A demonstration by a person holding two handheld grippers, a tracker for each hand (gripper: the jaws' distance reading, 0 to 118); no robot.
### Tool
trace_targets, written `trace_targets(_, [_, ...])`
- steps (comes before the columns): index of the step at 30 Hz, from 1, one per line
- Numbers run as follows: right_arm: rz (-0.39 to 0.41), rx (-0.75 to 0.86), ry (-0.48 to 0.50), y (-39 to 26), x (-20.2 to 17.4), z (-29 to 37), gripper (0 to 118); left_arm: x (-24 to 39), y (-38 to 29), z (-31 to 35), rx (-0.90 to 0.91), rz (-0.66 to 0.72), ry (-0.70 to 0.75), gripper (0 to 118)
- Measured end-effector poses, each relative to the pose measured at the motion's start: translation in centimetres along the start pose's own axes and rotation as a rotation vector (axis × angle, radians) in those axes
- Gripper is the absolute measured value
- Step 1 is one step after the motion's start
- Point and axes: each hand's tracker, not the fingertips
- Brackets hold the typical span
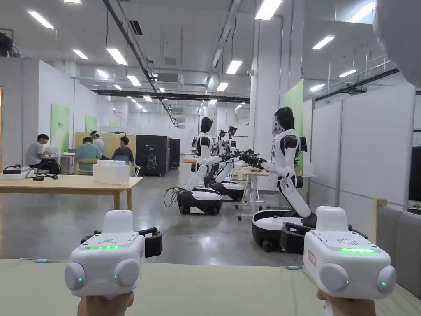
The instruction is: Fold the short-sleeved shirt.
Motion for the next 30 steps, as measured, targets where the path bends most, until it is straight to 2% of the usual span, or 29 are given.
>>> trace_targets(1, [0.008, 0.01, 0.006, 0.0, 0.0, 0.2, 98, 0.2, 0.2, 0.2, 0.035, -0.028, -0.014, 88])
trace_targets(2, [0.028, 0.006, 0.001, 0.0, -0.1, 0.2, 41, 0.3, 0.3, 0.4, 0.053, -0.052, 0.013, 34])
trace_targets(3, [0.057, -0.025, -0.039, -0.1, -0.3, -0.1, 0, 0.5, 0.4, 0.7, 0.041, -0.076, 0.068, 0])
trace_targets(4, [0.065, -0.033, -0.069, 0.0, -0.1, -0.3, 0, 0.7, 0.2, 0.5, 0.055, -0.061, 0.039, 0])
trace_targets(6, [0.054, -0.053, -0.007, -0.1, 0.6, -0.5, 0, 0.8, 0.2, -0.1, 0.027, -0.019, -0.033, 0])
trace_targets(11, [0.052, -0.048, -0.047, -0.4, 1.1, -0.4, 0, 1.2, 0.4, 0.3, 0.044, -0.068, -0.008, 0])
trace_targets(13, [0.063, -0.036, -0.055, -0.3, 0.2, -0.5, 0, 0.2, 0.3, 0.7, 0.047, -0.068, 0.008, 0])
trace_targets(15, [0.073, -0.032, -0.022, -0.1, -1.5, -0.7, 0, -1.7, 0.3, 1.8, 0.048, -0.073, 0.053, 0])
trace_targets(18, [0.084, -0.017, 0.107, 0.0, -7.0, -0.7, 0, -6.7, 0.3, 3.4, 0.028, -0.057, 0.125, 0])
trace_targets(21, [0.105, 0.004, 0.233, -0.2, -14.3, -0.4, 0, -12.8, 0.2, 6.4, 0.014, -0.041, 0.231, 0])
trace_targets(25, [0.092, -0.004, 0.433, -1.3, -23.9, 0.4, 0, -20.2, 0.6, 10.9, 0.012, -0.108, 0.356, 0])
trace_targets(26, [0.113, 0.005, 0.469, -1.5, -25.9, 1.0, 0, -21.7, 0.6, 11.4, 0.008, -0.111, 0.363, 0])
trace_targets(28, [0.136, 0.009, 0.512, -1.2, -29.2, 3.4, 0, -23.3, 0.7, 12.5, -0.003, -0.112, 0.399, 0])
trace_targets(30, [0.119, -0.002, 0.551, -1.1, -30.8, 3.7, 0, -24.1, 0.7, 13.1, -0.01, -0.115, 0.396, 0])
